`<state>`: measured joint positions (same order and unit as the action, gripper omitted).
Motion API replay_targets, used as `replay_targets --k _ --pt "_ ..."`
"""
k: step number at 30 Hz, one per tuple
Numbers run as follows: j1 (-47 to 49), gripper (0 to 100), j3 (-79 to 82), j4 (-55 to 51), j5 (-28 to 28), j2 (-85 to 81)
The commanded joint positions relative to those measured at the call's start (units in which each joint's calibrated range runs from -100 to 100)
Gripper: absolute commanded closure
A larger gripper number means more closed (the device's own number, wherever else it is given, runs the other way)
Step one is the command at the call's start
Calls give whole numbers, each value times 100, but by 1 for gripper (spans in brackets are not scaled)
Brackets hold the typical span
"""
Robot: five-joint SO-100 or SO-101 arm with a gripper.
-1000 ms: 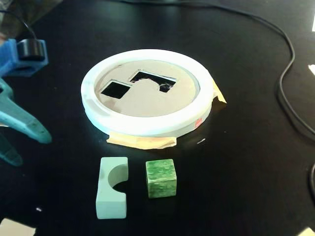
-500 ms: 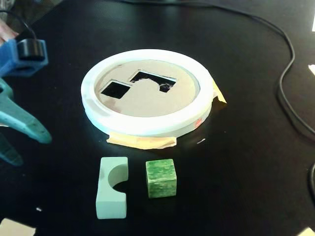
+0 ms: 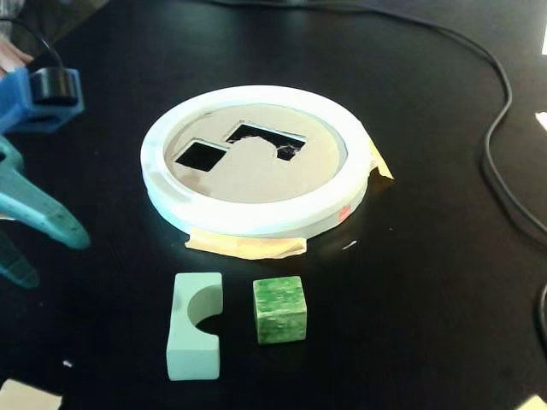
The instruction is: Pick up the U shape block and drop it in corresponding U shaped hole
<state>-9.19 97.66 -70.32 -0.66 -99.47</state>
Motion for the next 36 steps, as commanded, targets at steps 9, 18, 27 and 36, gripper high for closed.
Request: replay_targets --k 9,18,27,36 --pt "-117 0 -30 193 -44 -53" --pt "-117 0 -30 123 -49 -53" --pt "-117 0 -94 203 -54 -53" --pt "-92 0 -276 203 -59 -53"
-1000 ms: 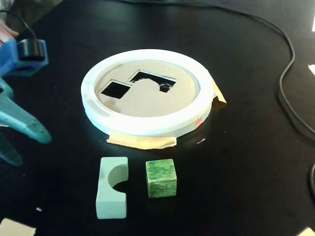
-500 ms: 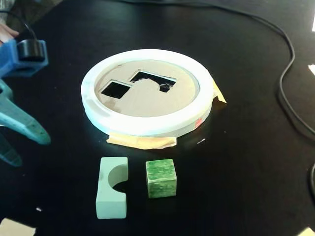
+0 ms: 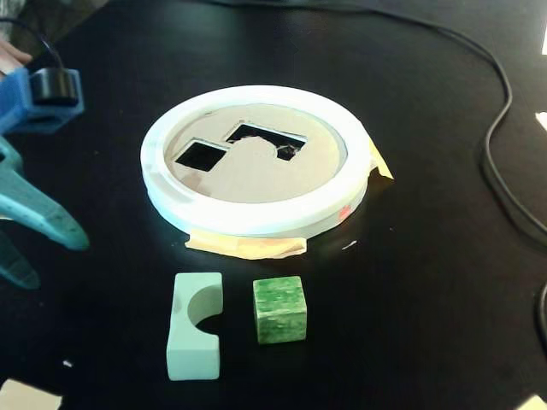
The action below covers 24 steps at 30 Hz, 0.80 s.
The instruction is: Pick up the U shape block and drop it in corresponding U shaped hole
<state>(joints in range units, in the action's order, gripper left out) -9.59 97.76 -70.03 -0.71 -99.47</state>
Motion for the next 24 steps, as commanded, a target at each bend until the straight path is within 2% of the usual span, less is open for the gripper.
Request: replay_targets --k 1,20,24 --pt "-40 0 -286 174 -54 -53" --pt "148 0 -1579 124 -10 99" --pt "160 0 -2171 174 -5 977"
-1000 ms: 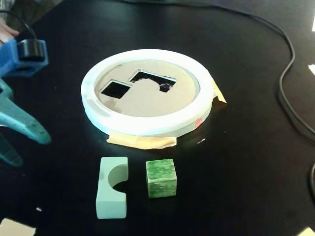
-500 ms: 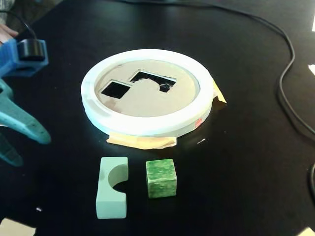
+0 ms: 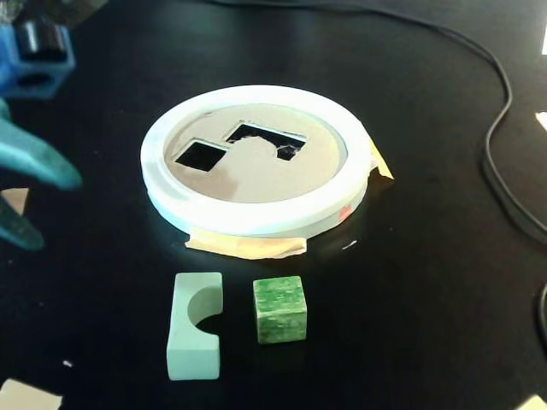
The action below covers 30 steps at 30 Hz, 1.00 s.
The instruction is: Pick up the U shape block and drop it in corresponding U shaped hole
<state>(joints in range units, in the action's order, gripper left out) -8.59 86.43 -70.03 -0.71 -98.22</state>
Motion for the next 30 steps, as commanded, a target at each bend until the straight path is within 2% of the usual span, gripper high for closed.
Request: replay_targets --k 1,6,13,19,30 --pt "73 0 -1494 174 -5 1434" --pt "60 0 -3261 64 -5 3816" --pt "60 0 -4763 34 5 6548" --pt "609 0 -5519 -268 366 7766" --pt "609 0 -6485 -247 425 9584"
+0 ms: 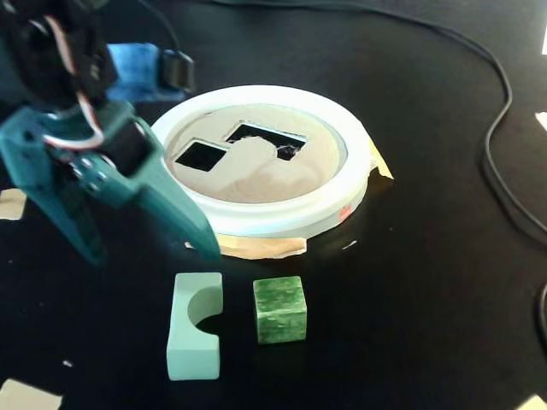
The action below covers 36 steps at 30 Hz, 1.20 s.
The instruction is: Pick up the U shape block and drop it in corresponding U shaped hole
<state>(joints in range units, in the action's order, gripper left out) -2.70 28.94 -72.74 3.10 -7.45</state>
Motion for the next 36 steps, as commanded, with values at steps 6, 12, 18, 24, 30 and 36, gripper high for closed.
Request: replay_targets --k 6,12,18,24,30,36 --pt "-130 0 -1291 -46 44 1403" --pt "-142 0 -1355 34 44 1860" --pt "-142 2 -1364 34 44 1913" --pt "-142 49 -1364 34 44 1913" --pt "-142 74 -1364 34 44 1887" --pt "-142 82 -1355 34 15 1860"
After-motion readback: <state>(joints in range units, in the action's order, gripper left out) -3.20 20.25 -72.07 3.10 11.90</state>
